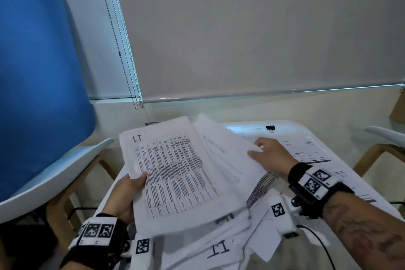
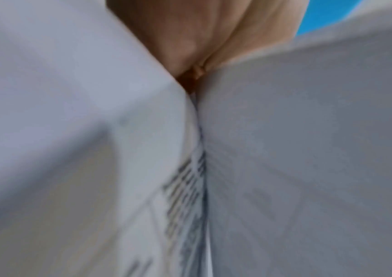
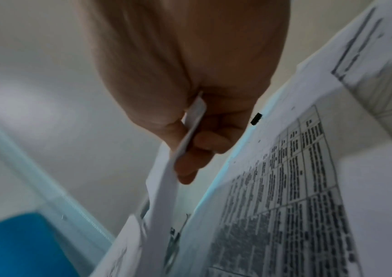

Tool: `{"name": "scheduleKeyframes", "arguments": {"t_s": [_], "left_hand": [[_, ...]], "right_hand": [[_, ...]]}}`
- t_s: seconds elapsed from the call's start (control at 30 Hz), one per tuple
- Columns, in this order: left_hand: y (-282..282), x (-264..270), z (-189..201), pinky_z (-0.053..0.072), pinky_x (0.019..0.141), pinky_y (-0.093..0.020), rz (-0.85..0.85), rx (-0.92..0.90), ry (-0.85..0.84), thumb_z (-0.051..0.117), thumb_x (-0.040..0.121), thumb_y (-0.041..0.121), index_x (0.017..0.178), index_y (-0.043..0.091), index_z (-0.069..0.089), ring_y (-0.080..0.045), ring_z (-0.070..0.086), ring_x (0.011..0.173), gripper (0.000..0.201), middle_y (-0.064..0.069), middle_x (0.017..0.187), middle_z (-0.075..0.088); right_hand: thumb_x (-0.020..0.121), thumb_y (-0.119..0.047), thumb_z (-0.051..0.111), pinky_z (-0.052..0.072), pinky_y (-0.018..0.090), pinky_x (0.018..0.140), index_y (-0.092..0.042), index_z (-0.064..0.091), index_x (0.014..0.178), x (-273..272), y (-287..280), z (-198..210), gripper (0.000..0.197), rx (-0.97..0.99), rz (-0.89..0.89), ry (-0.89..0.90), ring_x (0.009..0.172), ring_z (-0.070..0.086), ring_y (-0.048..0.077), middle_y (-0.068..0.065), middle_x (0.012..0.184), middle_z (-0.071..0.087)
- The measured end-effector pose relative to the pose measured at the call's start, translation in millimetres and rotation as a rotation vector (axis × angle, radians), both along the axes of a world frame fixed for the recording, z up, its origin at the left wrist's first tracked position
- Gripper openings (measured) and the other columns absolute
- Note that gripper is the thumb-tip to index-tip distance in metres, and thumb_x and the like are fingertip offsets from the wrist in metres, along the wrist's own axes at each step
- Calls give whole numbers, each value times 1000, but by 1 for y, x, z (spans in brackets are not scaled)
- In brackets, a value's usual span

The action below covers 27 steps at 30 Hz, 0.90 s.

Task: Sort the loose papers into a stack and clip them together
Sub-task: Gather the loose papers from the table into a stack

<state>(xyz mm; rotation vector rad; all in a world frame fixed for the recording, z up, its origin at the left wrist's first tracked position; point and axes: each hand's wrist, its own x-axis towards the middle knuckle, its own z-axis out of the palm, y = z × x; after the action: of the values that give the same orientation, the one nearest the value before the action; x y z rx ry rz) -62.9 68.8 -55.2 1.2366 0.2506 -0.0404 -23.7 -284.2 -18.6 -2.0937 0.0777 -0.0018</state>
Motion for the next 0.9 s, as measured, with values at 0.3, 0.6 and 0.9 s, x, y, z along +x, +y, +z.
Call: {"name": "scheduleKeyframes", "arguments": {"t_s": [0.3, 0.6, 0.9], "left_hand": [[-34, 13, -5, 50, 95, -58, -43, -257, 22, 41, 102, 15, 138, 13, 55, -40, 63, 118, 39, -19, 129, 67], [-62, 1, 48, 59, 80, -44, 170, 160, -400, 56, 96, -2, 120, 11, 56, -25, 75, 93, 28, -9, 108, 75], [-85, -21, 143, 60, 83, -30, 152, 261, -903, 64, 88, -6, 114, 16, 45, -9, 74, 91, 39, 8, 92, 79]], "right_hand": [[100, -16, 56, 59, 35, 65, -8, 64, 99, -38, 6, -1, 12, 561, 98, 3, 81, 74, 30, 23, 107, 74], [81, -45, 69, 53, 45, 95, -11, 67, 120, -40, 7, 27, 52, 427, 262, -14, 105, 72, 27, 9, 116, 75], [70, -33, 83, 56, 53, 93, 1, 71, 101, -35, 18, 106, 48, 428, 222, -499, 99, 71, 41, 26, 104, 73]]}}
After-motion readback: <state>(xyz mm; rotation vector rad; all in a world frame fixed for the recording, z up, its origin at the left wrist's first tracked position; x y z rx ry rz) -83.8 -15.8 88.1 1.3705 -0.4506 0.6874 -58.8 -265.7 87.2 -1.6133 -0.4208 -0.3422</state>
